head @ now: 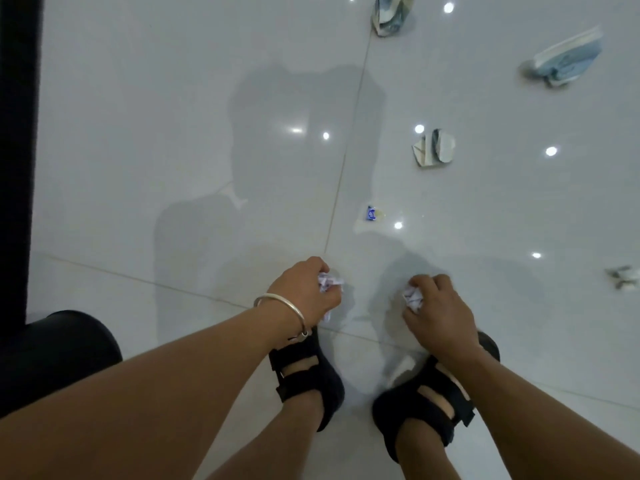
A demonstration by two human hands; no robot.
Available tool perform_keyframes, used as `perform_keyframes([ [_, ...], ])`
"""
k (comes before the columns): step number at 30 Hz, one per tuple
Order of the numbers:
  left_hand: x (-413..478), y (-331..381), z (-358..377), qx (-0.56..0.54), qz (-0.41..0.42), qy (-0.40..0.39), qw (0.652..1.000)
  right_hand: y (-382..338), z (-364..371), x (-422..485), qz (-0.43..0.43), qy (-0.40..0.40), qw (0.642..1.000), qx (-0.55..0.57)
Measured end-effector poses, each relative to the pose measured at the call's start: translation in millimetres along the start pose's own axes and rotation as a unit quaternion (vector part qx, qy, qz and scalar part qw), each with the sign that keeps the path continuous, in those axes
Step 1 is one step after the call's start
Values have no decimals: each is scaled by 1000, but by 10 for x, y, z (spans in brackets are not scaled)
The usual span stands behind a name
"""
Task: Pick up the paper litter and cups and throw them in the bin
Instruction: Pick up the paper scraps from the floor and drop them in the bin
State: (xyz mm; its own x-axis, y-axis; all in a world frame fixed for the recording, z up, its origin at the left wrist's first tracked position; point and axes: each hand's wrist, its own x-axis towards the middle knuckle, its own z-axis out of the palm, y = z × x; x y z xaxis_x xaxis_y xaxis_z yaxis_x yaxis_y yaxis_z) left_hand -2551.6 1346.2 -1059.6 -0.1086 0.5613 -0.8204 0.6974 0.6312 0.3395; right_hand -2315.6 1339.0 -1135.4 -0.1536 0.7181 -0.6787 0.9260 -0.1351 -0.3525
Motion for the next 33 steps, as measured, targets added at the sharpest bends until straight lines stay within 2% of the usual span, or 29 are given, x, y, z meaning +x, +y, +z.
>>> perform_keyframes([
  [8, -862, 377, -950, -47, 28, 91, 994, -1131, -1122, -500, -125, 55, 991, 2],
  [13, -1604, 388, -1676, -113, 25, 162, 980, -2093, -1865, -868, -184, 25, 982, -24],
  [18, -2420, 35, -2109, -202, -25, 245, 948, -3008, -2212, -1327, -276, 4, 958, -71],
  [22, -3091, -503, -2131, -270, -77, 267, 922, -3640, -2118, -1739, -351, -15, 930, -106],
  [26, -3732, -1244, -1977, -303, -148, 323, 884, -4203, -1738, -2174, -408, -51, 903, -126],
  [30, -4212, -2085, -1837, -333, -218, 357, 845, -4758, -1101, -2619, -453, -82, 875, -150],
  [33, -4411, -2746, -1765, -354, -239, 375, 823, -5171, -431, -2896, -480, -106, 856, -161],
])
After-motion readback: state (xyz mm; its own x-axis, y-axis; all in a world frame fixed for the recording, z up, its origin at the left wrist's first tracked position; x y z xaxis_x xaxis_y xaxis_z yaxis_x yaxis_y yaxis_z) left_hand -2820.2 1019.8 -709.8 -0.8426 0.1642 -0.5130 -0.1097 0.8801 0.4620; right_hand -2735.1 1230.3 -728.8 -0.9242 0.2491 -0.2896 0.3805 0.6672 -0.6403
